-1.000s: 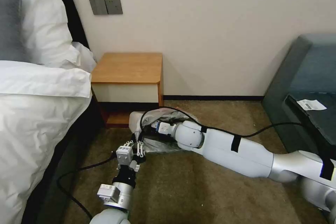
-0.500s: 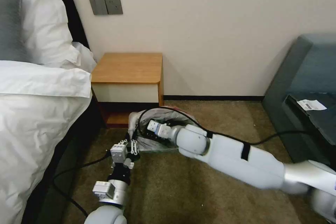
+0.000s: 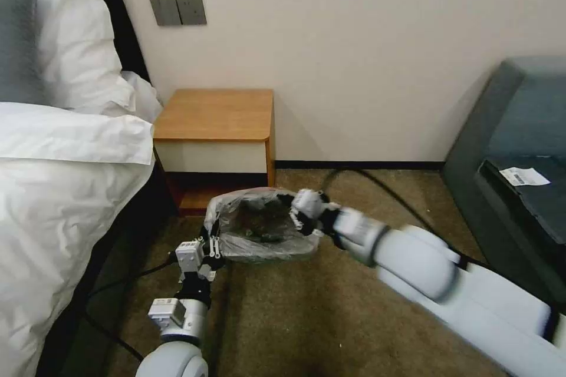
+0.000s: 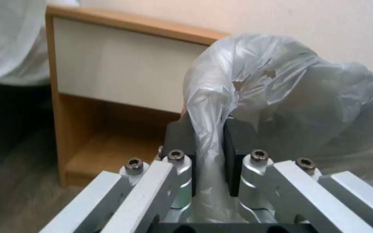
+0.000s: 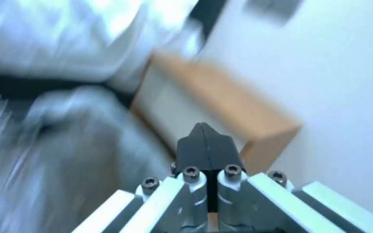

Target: Pick up the garbage bag from the table and place it over the trash can.

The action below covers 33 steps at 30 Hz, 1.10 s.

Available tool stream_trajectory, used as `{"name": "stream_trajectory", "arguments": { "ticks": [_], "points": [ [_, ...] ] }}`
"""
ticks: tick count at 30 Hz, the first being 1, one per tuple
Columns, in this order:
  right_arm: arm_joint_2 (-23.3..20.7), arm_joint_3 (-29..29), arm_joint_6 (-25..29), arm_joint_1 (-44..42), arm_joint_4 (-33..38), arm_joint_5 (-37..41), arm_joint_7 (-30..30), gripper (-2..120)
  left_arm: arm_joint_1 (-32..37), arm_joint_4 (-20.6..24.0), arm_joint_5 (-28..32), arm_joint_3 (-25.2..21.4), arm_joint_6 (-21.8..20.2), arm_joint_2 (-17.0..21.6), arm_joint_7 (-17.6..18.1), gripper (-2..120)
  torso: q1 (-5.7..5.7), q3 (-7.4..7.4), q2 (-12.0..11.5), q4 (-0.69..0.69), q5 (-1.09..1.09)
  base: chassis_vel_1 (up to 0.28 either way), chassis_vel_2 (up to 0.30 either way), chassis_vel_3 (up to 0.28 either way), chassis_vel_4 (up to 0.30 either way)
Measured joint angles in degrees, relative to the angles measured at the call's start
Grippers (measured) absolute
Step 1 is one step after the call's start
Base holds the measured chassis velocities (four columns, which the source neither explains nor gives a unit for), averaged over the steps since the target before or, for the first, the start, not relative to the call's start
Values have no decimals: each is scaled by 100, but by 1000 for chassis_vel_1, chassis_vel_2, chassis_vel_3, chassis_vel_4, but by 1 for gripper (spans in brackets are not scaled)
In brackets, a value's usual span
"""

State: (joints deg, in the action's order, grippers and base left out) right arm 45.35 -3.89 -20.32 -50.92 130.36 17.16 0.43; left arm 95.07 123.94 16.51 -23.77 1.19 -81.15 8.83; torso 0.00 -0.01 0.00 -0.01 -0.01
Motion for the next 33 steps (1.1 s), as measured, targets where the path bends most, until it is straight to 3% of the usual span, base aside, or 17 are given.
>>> {"name": "stream_trajectory", "arguments": {
  "ticks": [2, 6, 11, 15, 22, 23, 26, 33],
  "points": [
    [96, 152, 104, -141, 34, 47, 176, 2, 0, 49, 157, 7, -101, 18, 40, 11, 0, 0, 0, 1, 1, 0, 0, 0, 0],
    [537, 534, 465, -620, -27, 125, 789, 19, 30, 310, 876, 19, -630, 137, 276, 11, 0, 0, 0, 1, 1, 0, 0, 0, 0],
    [898, 886, 702, -978, -174, 62, 852, 32, 44, 379, 1342, -34, -1008, 259, 341, 11, 0, 0, 0, 1, 2, 0, 0, 0, 0],
    [1202, 1112, 853, -1250, -202, -23, 788, 52, -14, 132, 1820, -64, -1495, 374, 255, 11, 0, 1, 0, 1, 0, 0, 0, 0, 0],
    [1460, 1113, 967, -1390, -243, -145, 688, 77, -192, -444, 1849, -42, -1625, 534, -319, 11, 0, 1, 0, 1, 0, 0, 0, 0, 0],
    [1460, 1113, 967, -1390, -243, -145, 688, 77, -192, -444, 1849, -42, -1625, 534, -319, 11, 0, 1, 0, 1, 0, 0, 0, 0, 0],
    [1626, 1043, 1013, -1411, -280, -246, 590, 93, -292, -797, 1893, 5, -1629, 559, -407, 11, 0, 1, 0, 1, 0, 0, 0, 0, 0],
    [1968, 1008, 1112, -1509, -539, -520, 631, 100, -351, -1134, 1881, 29, -1437, 484, -509, 11, 0, 1, 0, 2, 2, 0, 0, 0, 0]
  ]
}}
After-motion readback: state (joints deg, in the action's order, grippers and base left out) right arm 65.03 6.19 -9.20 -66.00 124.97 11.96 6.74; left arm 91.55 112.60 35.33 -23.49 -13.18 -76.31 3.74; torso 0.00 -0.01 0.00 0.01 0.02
